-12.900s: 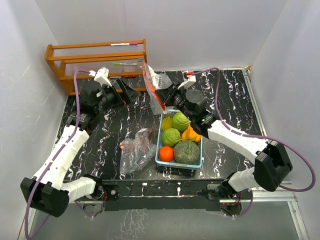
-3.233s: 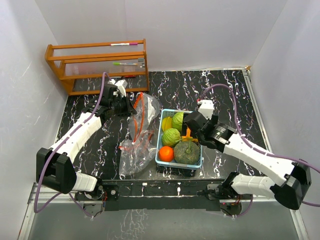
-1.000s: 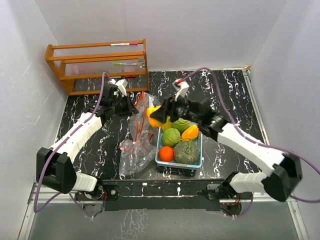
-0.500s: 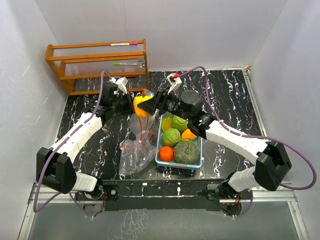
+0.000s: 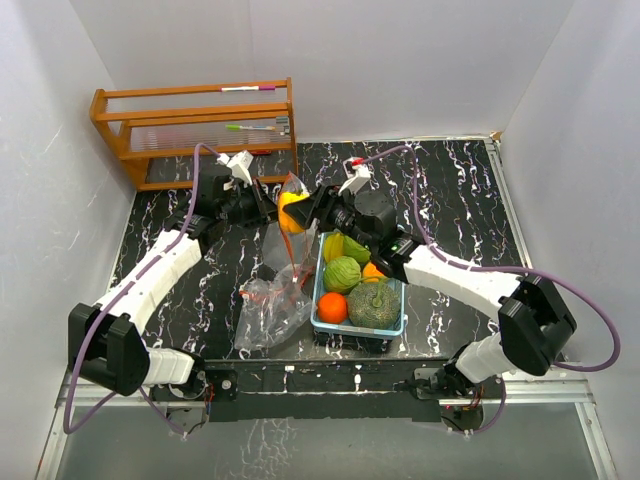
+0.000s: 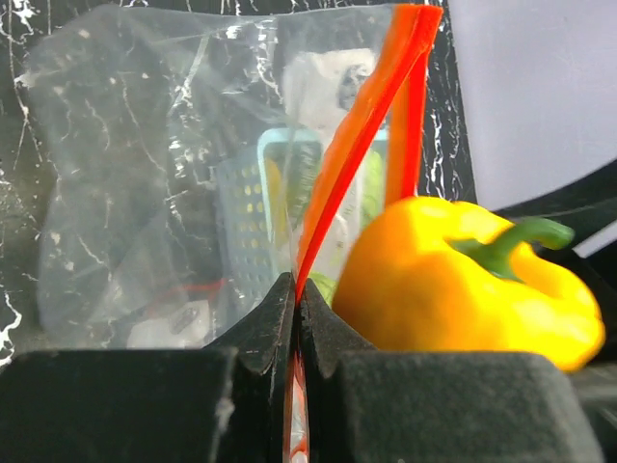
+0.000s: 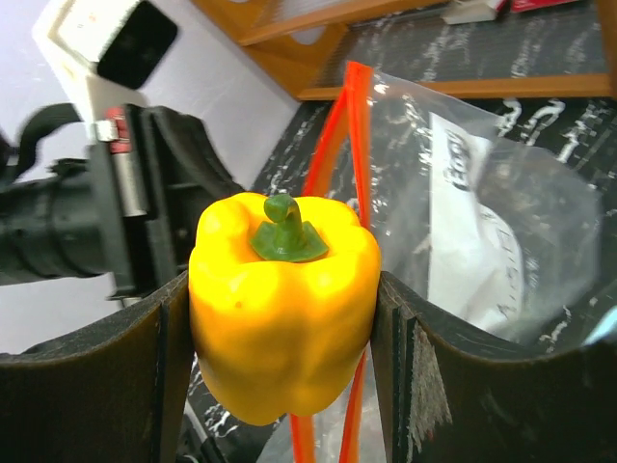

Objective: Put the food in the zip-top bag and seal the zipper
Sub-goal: Place the fake vegetable in the zipper food storage bag.

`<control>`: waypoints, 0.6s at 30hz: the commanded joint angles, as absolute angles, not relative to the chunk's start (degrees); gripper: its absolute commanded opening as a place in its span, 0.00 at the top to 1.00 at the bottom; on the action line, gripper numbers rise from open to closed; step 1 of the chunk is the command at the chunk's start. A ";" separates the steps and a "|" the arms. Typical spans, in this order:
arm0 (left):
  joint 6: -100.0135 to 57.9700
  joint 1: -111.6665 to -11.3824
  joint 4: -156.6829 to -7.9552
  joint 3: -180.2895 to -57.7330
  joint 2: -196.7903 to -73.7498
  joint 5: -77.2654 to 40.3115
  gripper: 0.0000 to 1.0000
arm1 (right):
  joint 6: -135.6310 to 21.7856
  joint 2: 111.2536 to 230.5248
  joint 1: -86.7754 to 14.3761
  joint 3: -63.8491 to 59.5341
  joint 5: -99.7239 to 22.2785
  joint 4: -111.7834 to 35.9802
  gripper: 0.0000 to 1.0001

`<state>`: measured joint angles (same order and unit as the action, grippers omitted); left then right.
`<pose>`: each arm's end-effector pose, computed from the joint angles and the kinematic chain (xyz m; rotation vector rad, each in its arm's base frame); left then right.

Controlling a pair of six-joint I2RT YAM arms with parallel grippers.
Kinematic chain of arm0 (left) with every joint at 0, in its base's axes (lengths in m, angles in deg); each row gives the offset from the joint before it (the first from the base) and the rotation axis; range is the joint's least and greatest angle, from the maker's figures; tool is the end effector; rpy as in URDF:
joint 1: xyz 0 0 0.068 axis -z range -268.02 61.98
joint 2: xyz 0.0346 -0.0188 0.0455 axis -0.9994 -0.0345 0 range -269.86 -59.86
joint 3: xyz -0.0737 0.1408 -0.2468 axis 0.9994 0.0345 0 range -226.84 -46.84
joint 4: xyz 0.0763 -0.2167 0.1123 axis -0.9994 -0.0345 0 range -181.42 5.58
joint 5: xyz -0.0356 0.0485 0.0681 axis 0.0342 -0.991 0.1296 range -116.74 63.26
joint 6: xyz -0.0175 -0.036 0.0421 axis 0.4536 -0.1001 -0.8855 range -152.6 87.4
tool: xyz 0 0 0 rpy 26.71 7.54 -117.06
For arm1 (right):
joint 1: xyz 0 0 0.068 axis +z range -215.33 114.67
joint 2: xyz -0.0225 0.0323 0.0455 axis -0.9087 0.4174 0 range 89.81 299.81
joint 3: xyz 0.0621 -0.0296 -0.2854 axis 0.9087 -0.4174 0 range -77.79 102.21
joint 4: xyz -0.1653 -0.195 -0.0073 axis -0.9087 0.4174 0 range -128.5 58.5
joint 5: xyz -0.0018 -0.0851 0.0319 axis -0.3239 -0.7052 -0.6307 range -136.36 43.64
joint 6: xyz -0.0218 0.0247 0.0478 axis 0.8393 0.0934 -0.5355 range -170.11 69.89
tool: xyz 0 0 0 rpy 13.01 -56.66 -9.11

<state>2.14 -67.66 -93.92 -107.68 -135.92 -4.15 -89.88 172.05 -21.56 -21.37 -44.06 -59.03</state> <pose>0.2752 -0.1192 0.3386 0.0037 2.1132 -0.9921 0.2426 0.2349 0.3356 -0.0954 1.7904 1.1156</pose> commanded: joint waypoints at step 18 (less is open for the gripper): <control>4.90 -67.54 -91.86 -108.04 -132.42 0.69 1.00 | -80.33 175.50 -17.70 -11.31 -80.50 -34.29 0.86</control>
<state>4.52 -67.64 -92.56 -107.68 -134.98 -0.76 -84.02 174.14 -20.05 -17.35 -72.01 -37.79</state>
